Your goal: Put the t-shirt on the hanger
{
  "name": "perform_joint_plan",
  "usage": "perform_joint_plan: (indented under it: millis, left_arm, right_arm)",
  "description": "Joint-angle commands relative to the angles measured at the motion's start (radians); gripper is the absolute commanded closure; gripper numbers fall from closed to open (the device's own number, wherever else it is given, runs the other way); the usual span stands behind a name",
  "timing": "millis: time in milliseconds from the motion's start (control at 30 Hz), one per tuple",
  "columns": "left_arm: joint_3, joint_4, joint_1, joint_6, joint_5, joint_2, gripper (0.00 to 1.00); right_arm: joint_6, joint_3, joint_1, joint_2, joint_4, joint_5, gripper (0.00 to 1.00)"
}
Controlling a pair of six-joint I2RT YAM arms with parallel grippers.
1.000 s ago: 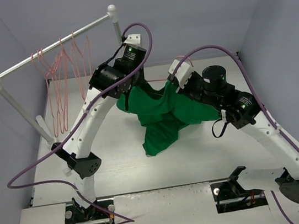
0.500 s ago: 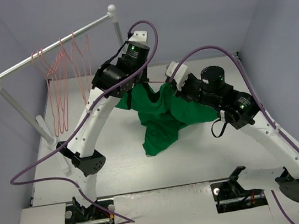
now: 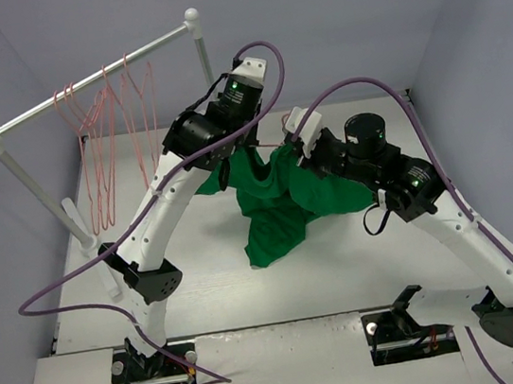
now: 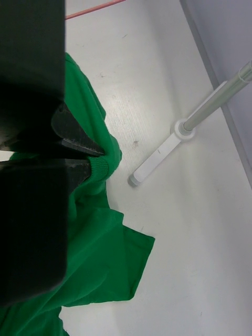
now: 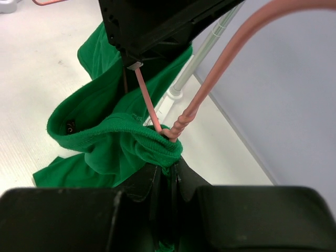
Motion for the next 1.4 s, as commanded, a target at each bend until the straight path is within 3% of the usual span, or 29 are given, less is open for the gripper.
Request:
perform_joint_plan:
  millis: [0,300,500,633,867,967,1100,1200,1367]
  left_arm:
    - [0.017,0.086,-0.01,0.046,0.025,-0.077,1.0]
    - [-0.039,0.105,-0.014,0.032,0.025,-0.097,1.0]
    - [-0.071,0.148,-0.016,0.076,0.091,-0.113,0.92]
    - [-0.08,0.172,-0.014,0.118,0.105,-0.121,0.82]
    - [-0.099,0.236,-0.003,0.254,0.16,-0.165,0.54]
    - [-0.135,0.263,0.017,0.329,0.197,-0.2,0.49]
    - [-0.213,0.262,0.105,0.407,0.368,-0.263,0.46]
    - [-0.303,0.26,0.223,0.473,0.613,-0.35,0.45]
    - [-0.487,0.259,0.304,0.655,0.86,-0.453,0.43]
  right_arm:
    - [0.036,0.0,0.001,-0.027,0.125,-0.058,1.0]
    - [0.076,-0.053,-0.041,-0.07,0.195,-0.053,1.0]
    - [0.115,-0.095,-0.11,-0.093,0.215,-0.141,1.0]
    - [0.124,-0.115,-0.129,-0.105,0.221,-0.162,1.0]
    - [0.135,-0.147,-0.153,-0.106,0.231,-0.197,1.0]
    - [0.137,-0.158,-0.159,-0.106,0.232,-0.208,1.0]
    - [0.134,-0.166,-0.173,-0.106,0.231,-0.228,1.0]
    - [0.13,-0.17,-0.179,-0.105,0.231,-0.246,1.0]
    - [0.127,-0.171,-0.184,-0.099,0.231,-0.273,1.0]
